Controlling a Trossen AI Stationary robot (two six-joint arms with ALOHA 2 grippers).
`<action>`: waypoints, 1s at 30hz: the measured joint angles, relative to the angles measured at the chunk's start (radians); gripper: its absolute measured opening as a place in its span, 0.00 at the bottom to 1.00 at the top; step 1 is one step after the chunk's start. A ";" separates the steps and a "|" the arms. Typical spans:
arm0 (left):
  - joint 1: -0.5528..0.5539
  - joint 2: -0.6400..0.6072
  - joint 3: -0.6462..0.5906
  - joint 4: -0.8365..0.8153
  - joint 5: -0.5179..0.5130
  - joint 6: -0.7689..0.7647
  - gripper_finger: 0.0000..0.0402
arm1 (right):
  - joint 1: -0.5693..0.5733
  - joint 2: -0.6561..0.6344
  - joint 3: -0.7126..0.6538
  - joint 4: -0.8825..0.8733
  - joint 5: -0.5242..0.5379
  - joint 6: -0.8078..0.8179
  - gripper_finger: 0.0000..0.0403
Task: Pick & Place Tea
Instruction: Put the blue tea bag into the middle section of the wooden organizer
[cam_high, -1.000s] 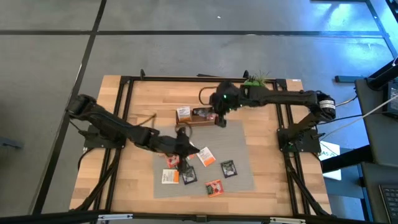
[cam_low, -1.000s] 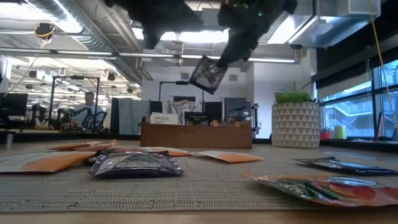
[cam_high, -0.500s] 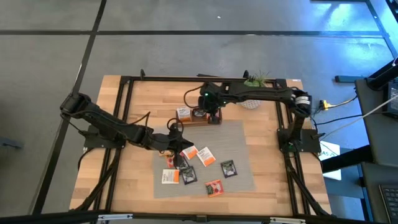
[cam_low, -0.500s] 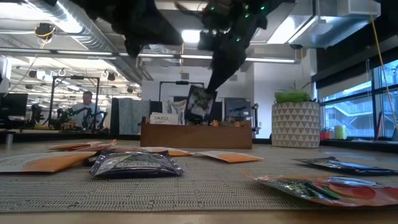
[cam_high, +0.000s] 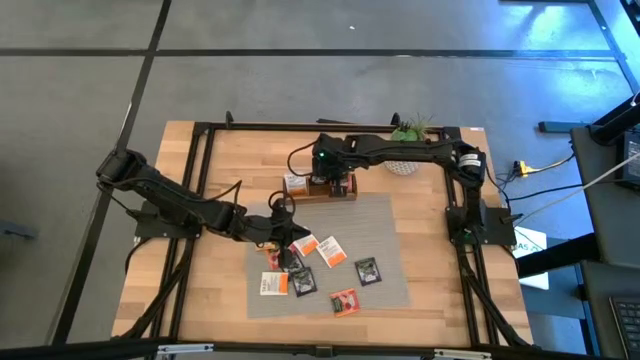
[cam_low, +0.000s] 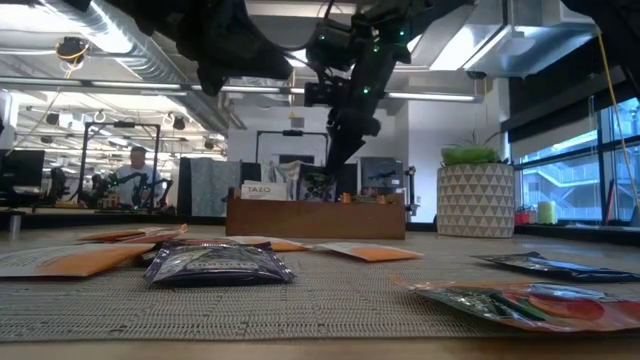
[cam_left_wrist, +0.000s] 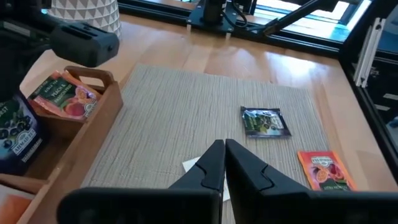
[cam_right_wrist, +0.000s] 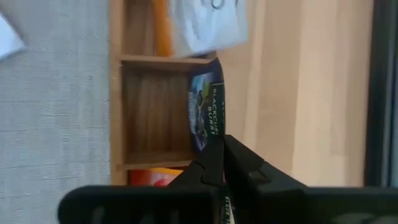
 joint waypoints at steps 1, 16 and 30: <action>0.000 0.000 0.000 0.000 0.000 0.000 0.02 | 0.000 0.000 0.000 0.001 0.000 0.000 0.04; 0.000 0.000 0.000 -0.021 0.001 0.002 0.03 | 0.000 -0.001 0.000 0.004 -0.005 -0.045 0.13; -0.002 0.052 0.004 0.145 0.025 0.009 0.02 | 0.015 -0.154 -0.037 -0.261 -0.245 0.112 0.17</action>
